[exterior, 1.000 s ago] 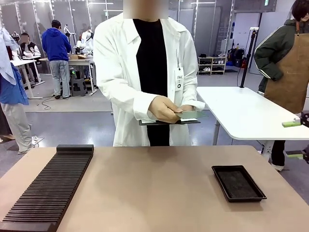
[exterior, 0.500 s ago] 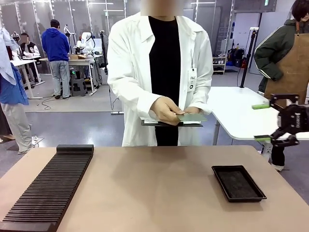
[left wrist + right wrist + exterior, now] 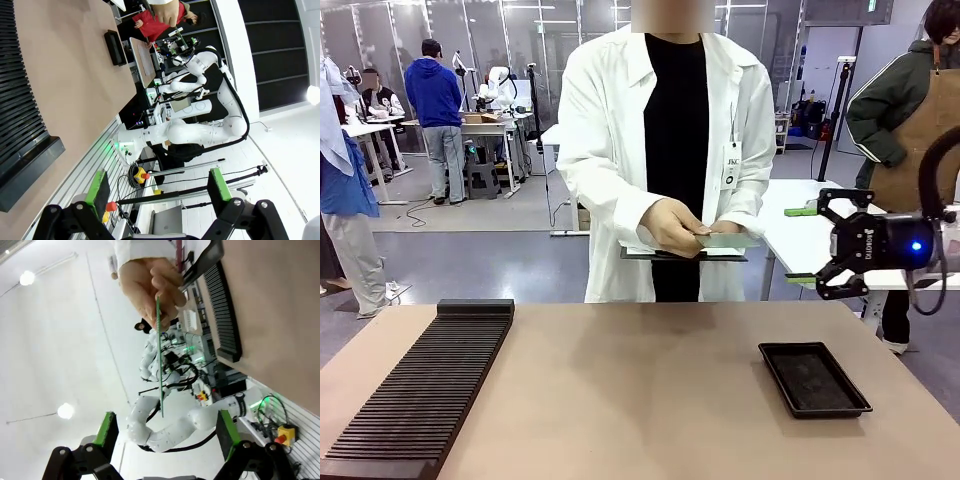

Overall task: Inspect the PCB.
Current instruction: Pick up the Blank PCB that the human is holding, then place the Blank PCB in the ESD tray.

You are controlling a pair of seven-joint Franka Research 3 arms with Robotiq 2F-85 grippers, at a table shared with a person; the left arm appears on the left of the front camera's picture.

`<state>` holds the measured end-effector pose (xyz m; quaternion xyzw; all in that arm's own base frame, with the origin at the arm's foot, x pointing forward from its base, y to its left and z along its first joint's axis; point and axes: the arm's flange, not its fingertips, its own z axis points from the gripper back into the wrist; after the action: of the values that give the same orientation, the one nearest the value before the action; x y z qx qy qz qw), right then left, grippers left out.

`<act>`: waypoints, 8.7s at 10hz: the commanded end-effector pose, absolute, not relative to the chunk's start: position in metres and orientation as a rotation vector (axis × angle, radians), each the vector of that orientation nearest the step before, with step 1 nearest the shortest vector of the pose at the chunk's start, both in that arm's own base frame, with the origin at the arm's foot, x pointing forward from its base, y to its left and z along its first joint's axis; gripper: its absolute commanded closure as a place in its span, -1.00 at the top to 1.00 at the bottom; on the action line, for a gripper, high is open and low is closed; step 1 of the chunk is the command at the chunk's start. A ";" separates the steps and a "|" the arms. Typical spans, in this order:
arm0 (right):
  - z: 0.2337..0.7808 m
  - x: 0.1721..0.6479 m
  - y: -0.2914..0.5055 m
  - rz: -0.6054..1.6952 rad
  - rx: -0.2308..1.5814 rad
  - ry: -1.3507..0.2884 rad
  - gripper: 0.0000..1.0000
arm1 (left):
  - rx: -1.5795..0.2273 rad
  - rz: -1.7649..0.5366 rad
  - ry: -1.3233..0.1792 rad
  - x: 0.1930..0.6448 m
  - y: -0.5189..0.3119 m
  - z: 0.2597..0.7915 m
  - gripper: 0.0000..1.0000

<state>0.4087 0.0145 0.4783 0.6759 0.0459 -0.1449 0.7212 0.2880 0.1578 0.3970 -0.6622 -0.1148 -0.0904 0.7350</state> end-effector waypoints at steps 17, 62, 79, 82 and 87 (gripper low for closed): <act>0.446 0.424 0.076 -0.251 1.673 0.197 -1.00 | -1.447 -0.197 -0.247 0.286 0.158 0.401 1.00; 0.407 0.421 -0.074 0.005 1.088 -0.099 -0.95 | -1.447 -0.197 -0.247 0.286 0.158 0.401 1.00; 0.295 0.443 -0.057 -0.017 0.790 -0.123 -0.95 | -1.447 -0.197 -0.247 0.286 0.158 0.401 1.00; 0.295 0.444 -0.053 -0.024 0.780 -0.127 -0.68 | -1.447 -0.197 -0.247 0.286 0.158 0.401 1.00; 0.321 0.433 -0.042 -0.048 0.708 -0.200 0.81 | -1.447 -0.197 -0.247 0.286 0.158 0.401 1.00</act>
<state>0.4412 -0.0526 0.3166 0.3607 -0.0923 -0.0095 0.9281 0.2880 0.1579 0.3970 -0.6621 -0.1149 -0.0903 0.7350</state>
